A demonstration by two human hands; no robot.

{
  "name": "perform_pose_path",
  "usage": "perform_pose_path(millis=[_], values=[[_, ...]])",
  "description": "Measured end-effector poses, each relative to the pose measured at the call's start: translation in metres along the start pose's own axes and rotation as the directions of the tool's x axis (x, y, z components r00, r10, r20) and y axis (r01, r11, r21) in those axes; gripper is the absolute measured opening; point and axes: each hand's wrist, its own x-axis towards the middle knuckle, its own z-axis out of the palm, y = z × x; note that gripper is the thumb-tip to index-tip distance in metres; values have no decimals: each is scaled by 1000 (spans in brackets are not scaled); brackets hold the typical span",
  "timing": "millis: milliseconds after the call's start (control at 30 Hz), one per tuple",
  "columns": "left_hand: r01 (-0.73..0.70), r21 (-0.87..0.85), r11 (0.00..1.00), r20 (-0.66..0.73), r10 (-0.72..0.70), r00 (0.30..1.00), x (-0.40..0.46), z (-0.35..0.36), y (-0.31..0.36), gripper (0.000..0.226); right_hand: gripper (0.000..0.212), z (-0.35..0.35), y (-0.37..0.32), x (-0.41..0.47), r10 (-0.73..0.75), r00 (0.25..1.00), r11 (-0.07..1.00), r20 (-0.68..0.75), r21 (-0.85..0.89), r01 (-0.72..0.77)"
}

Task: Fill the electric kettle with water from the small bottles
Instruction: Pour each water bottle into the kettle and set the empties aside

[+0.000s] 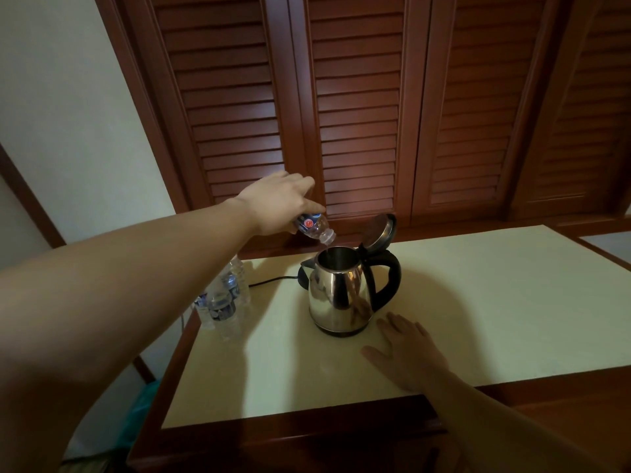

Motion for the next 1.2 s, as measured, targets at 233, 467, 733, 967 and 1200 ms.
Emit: perform_pose_path(millis=[233, 467, 733, 967, 1200], values=[[-66, 31, 997, -100, 69, 993, 5, -5, 2, 58, 89, -1, -2, -1, 0, 1000, 1000, 0, -26, 0], [336, -291, 896, 35, -341, 939, -8, 16, 21, 72, 87, -4, -2, -1, 13, 1000, 1000, 25, 17, -13], [565, -797, 211, 310, -660, 684, -60, 79, 71, 50, 76, -11, -11, 5, 66, 997, 994, 28, 90, -68], [583, -810, 68, 413, -640, 648, -106, 115, 123, 52, 54, -11, -56, 8, -41, 997, 972, -64, 230, 55], [549, -832, 84, 417, -559, 717, -143, 136, 139, 51, 28, -7, -99, 9, -276, 948, 956, 157, 149, 253]])
